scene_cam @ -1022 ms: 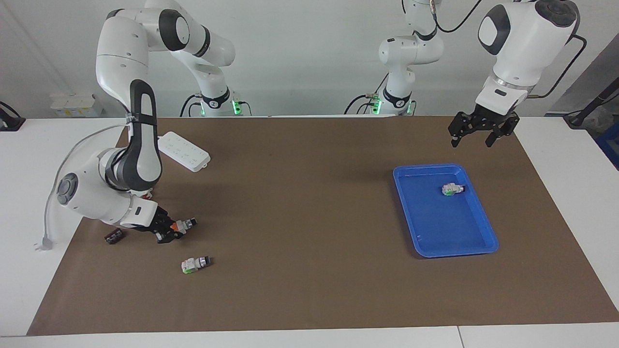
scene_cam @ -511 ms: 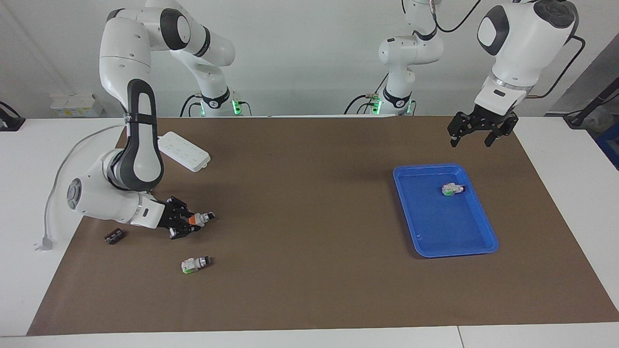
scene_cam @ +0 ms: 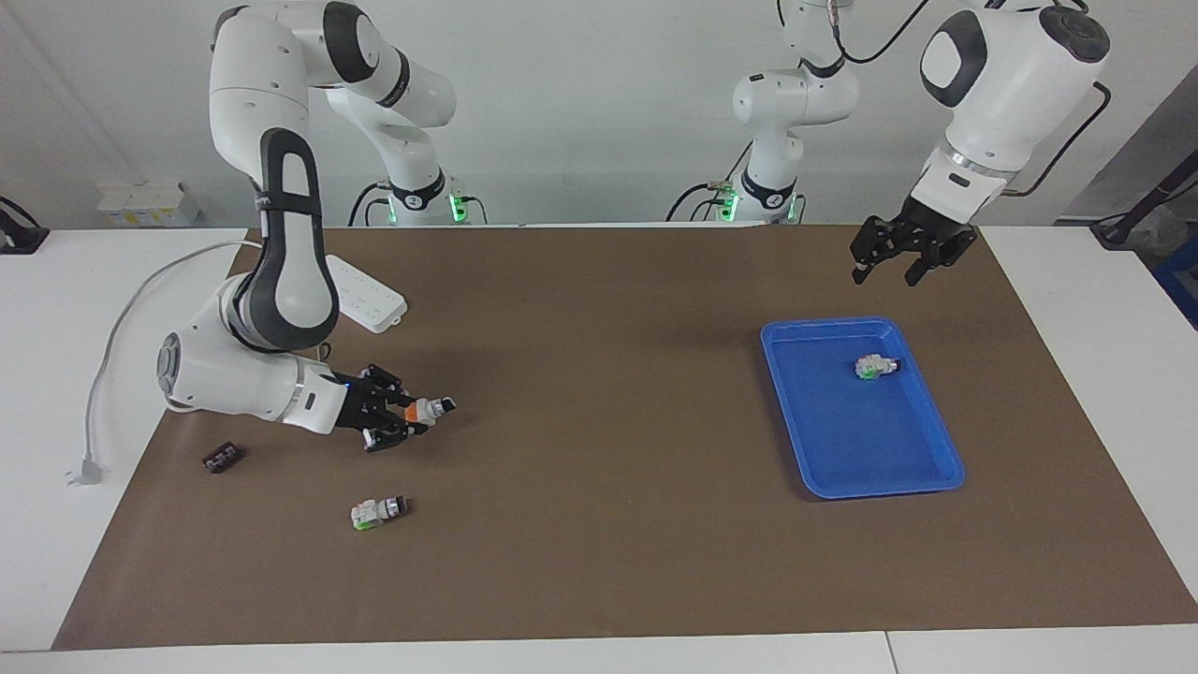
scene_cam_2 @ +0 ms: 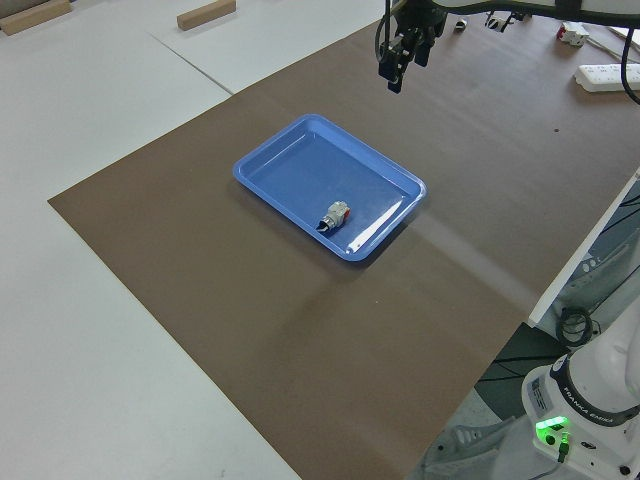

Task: Turn and place switch with both arms
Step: 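Lift the switch with the right gripper while the left gripper approaches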

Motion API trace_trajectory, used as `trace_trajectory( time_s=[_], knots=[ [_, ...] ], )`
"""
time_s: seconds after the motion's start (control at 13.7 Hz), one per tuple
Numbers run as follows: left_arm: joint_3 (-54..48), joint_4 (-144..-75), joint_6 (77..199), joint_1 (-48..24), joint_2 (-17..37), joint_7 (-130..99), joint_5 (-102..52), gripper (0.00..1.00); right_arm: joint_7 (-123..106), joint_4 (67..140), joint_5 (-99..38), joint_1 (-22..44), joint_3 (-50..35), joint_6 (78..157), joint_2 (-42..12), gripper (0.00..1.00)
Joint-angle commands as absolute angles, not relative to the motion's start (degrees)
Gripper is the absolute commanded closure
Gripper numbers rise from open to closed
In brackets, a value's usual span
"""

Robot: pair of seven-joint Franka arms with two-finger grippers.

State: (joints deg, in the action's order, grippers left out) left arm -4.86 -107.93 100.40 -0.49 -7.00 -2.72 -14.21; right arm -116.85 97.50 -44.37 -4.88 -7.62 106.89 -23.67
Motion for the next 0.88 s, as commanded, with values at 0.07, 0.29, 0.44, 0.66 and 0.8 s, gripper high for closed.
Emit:
trace_trajectory(
  time_s=[0.07,0.29,0.44,0.66,0.8],
  knots=[
    [-4.39,-110.65,102.21,-2.63,-8.97,-16.12,-24.23,0.23,-116.02,103.01,-52.02,-2.12,-7.65,109.33,-18.73,1.00],
    [-4.39,-111.27,107.56,-8.07,-8.35,-27.74,-26.62,0.23,-114.01,105.02,-57.81,1.75,-7.73,109.33,-15.57,1.00],
    [-4.39,-113.19,111.34,-10.19,-8.00,-31.10,-31.09,0.24,-113.12,107.65,-62.56,3.86,-7.73,112.22,-12.93,1.00],
    [-4.39,-113.73,115.73,-12.82,-6.77,-38.38,-36.37,0.33,-113.03,109.07,-71.86,8.51,-7.73,117.49,-11.51,1.00],
    [-4.39,-113.73,123.19,-16.33,-5.63,-45.67,-39.53,0.38,-113.11,109.16,-78.19,12.64,-7.73,123.10,-11.60,1.00]
  ],
)
